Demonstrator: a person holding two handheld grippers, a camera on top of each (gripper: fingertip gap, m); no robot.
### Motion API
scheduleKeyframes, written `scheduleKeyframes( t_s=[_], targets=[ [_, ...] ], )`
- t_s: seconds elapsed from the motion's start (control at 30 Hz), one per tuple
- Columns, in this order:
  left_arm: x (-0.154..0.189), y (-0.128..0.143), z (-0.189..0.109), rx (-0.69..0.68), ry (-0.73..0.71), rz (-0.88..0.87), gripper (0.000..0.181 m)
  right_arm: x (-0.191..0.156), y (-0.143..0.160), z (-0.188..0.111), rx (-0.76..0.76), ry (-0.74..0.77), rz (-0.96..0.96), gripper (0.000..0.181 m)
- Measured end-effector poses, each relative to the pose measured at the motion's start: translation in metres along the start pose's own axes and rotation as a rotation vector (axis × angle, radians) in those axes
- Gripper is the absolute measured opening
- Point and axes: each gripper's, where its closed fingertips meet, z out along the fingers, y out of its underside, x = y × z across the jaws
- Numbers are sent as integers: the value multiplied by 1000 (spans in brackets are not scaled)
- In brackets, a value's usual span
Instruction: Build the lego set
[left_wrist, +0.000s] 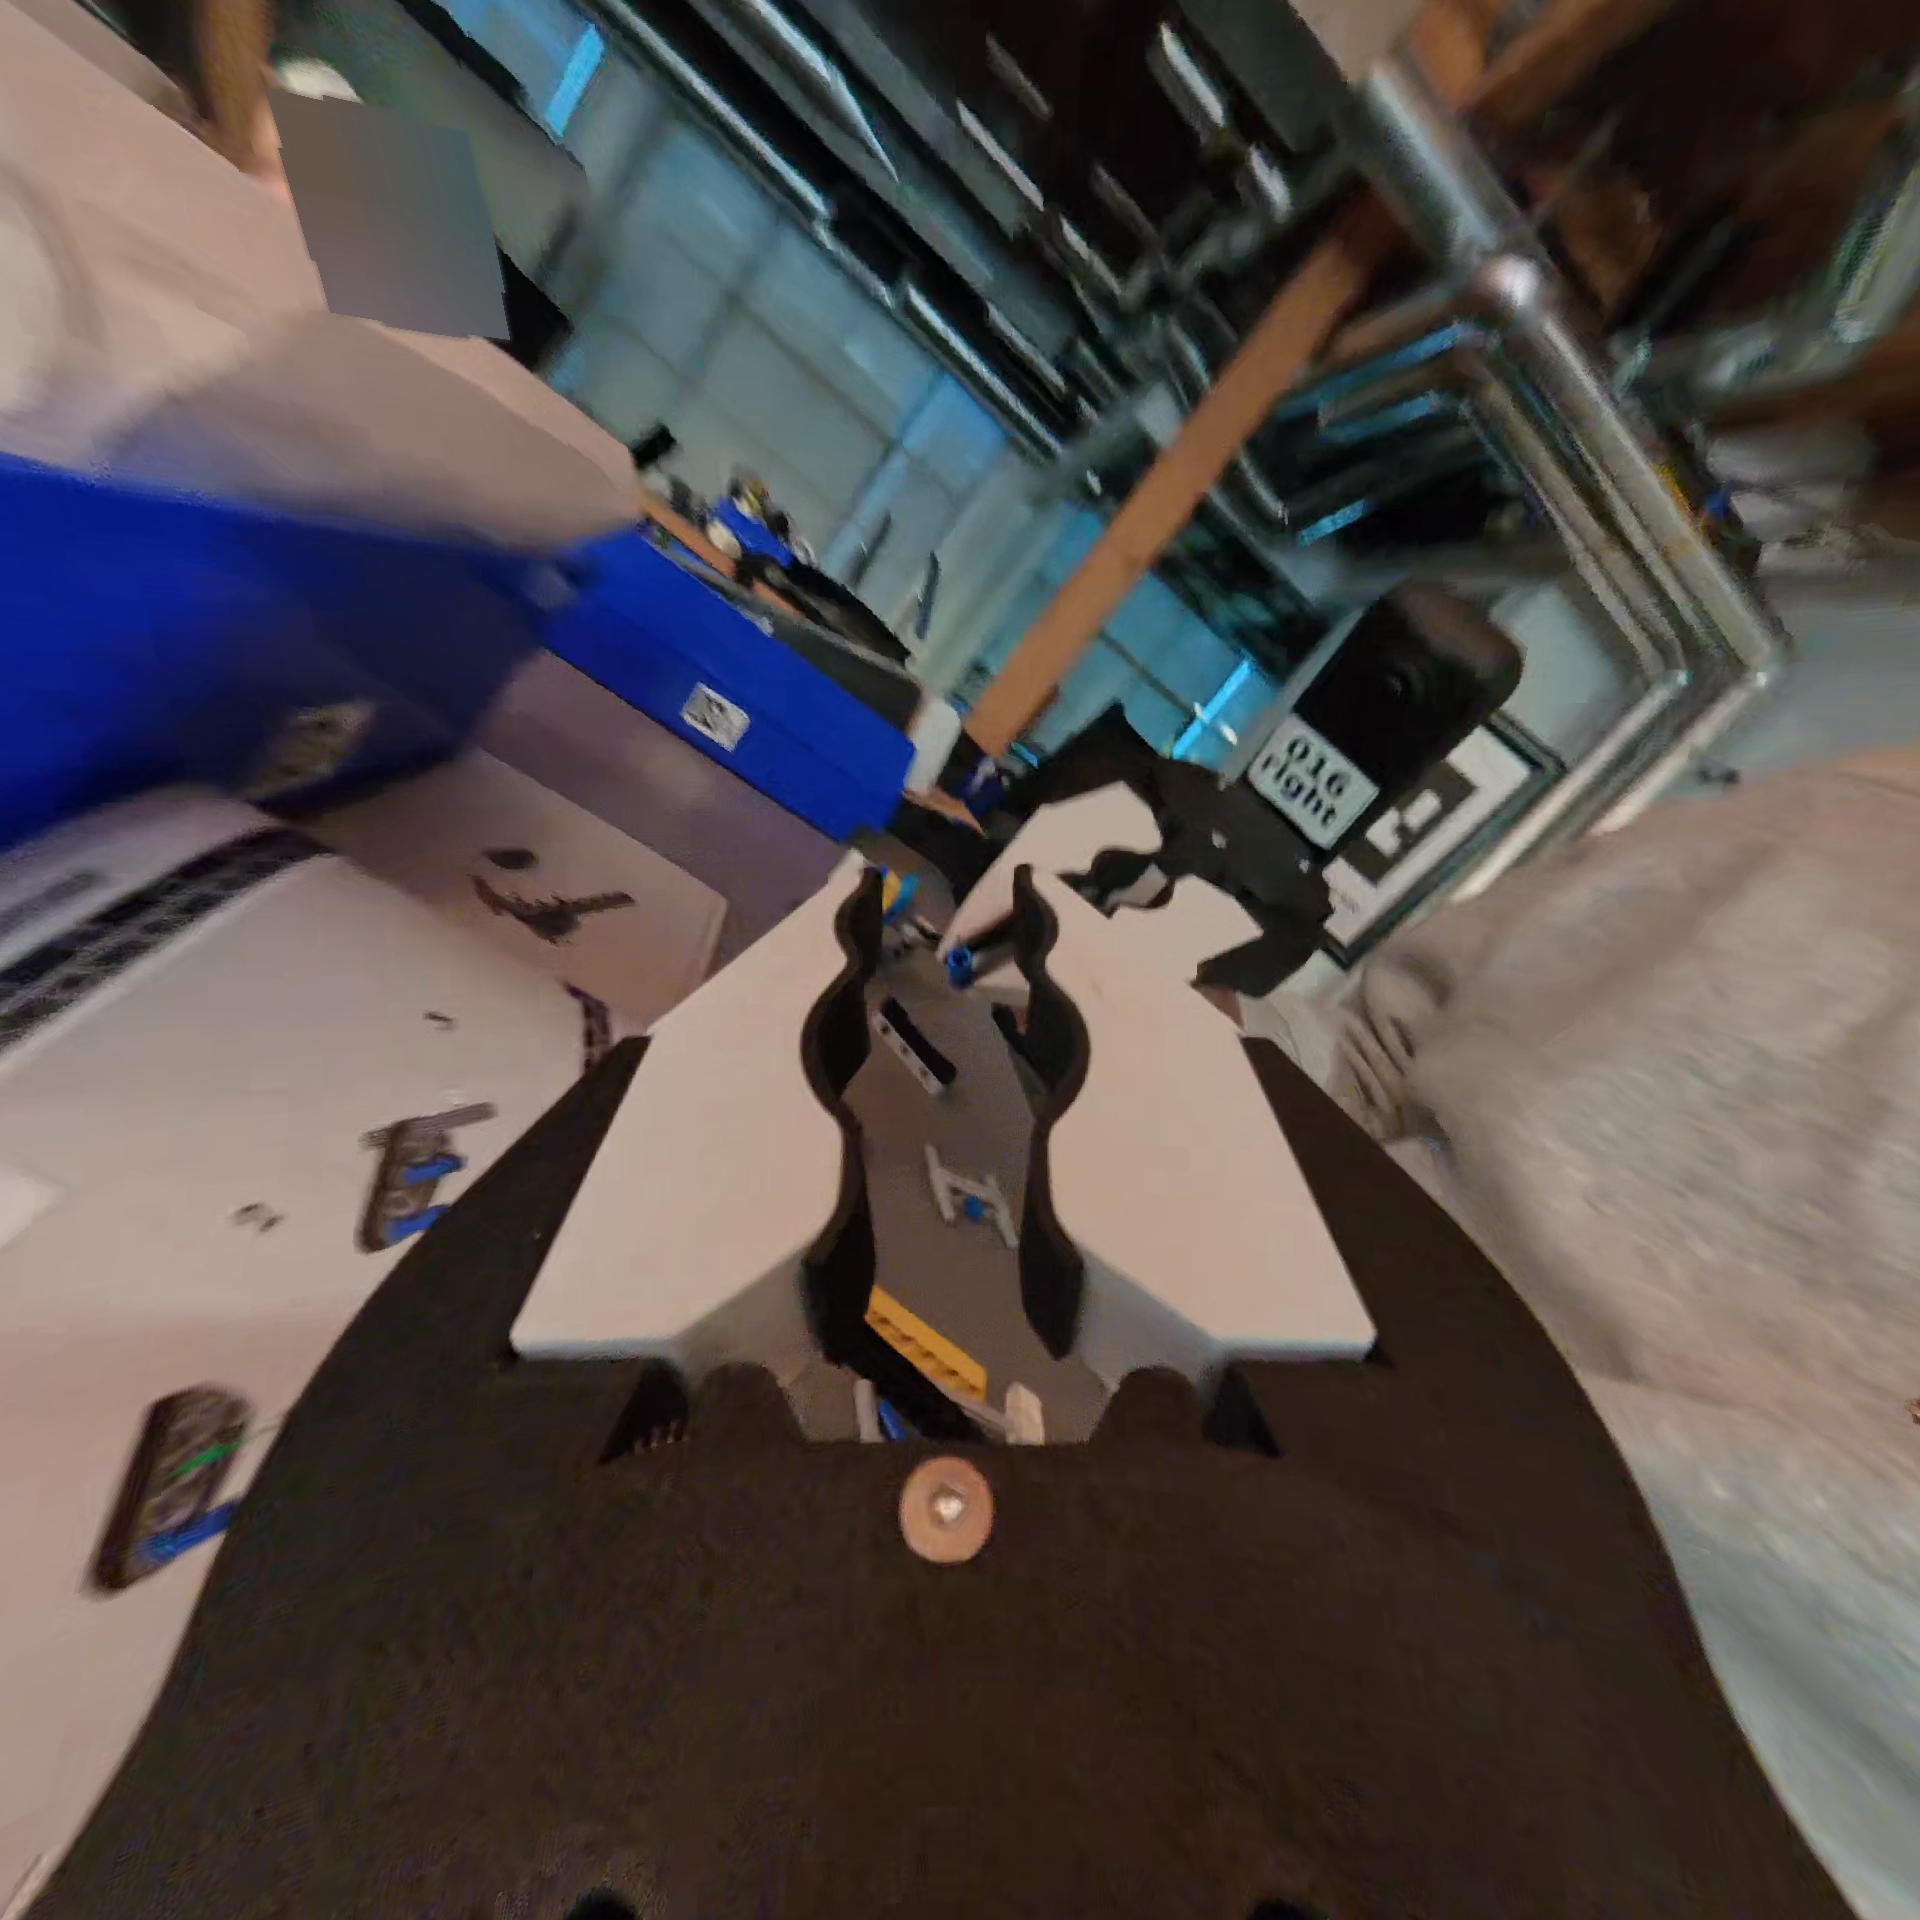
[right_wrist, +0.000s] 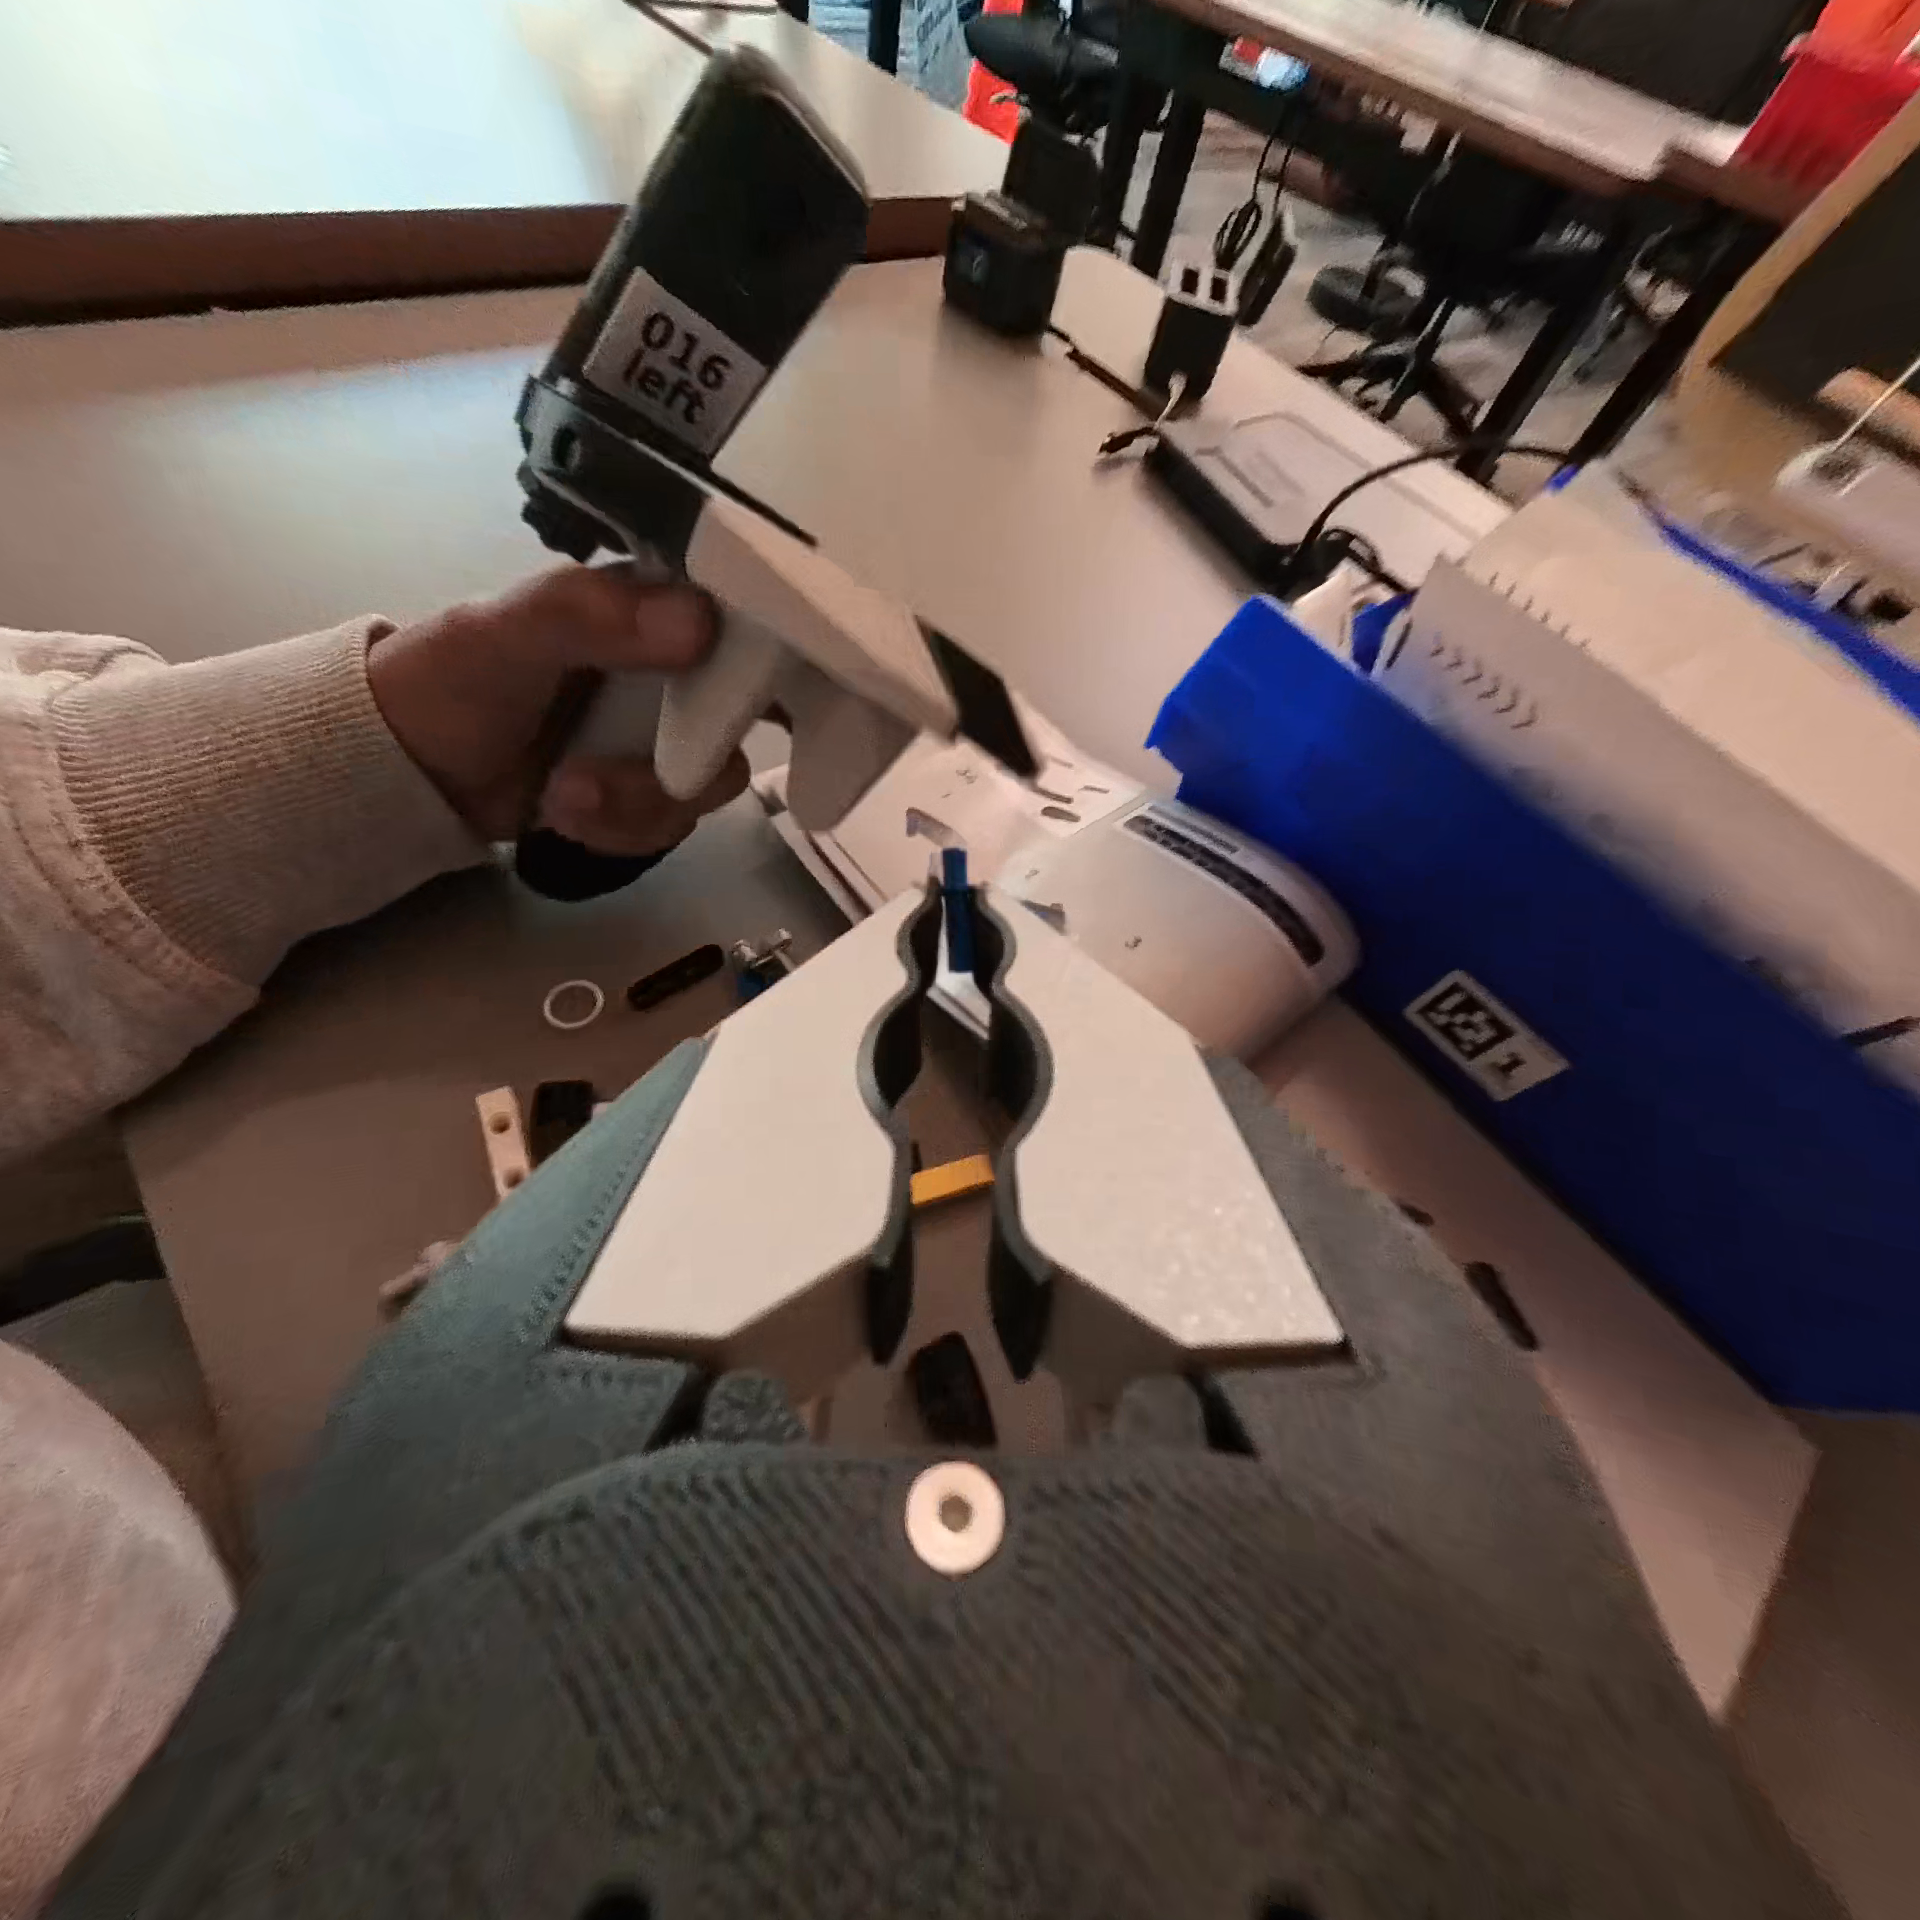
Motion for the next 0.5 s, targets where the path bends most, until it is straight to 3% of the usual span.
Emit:
scheduleKeyframes(
  t_s=[0.03,0.17,0.37,0.5],
  targets=[
    [2,7,7,-43,8,12,24,0,-2,-2,5,20,-35,3],
    [5,17,21,-80,30,6,20,2,-6,-4,-1,91,-146,3],
    [5,12,17,-45,43,-9,18,7,-8,-6,-5,140,-190,4],
    [7,13,18,-49,64,-21,7,8,-11,-7,9,157,-205,4]
  ],
)
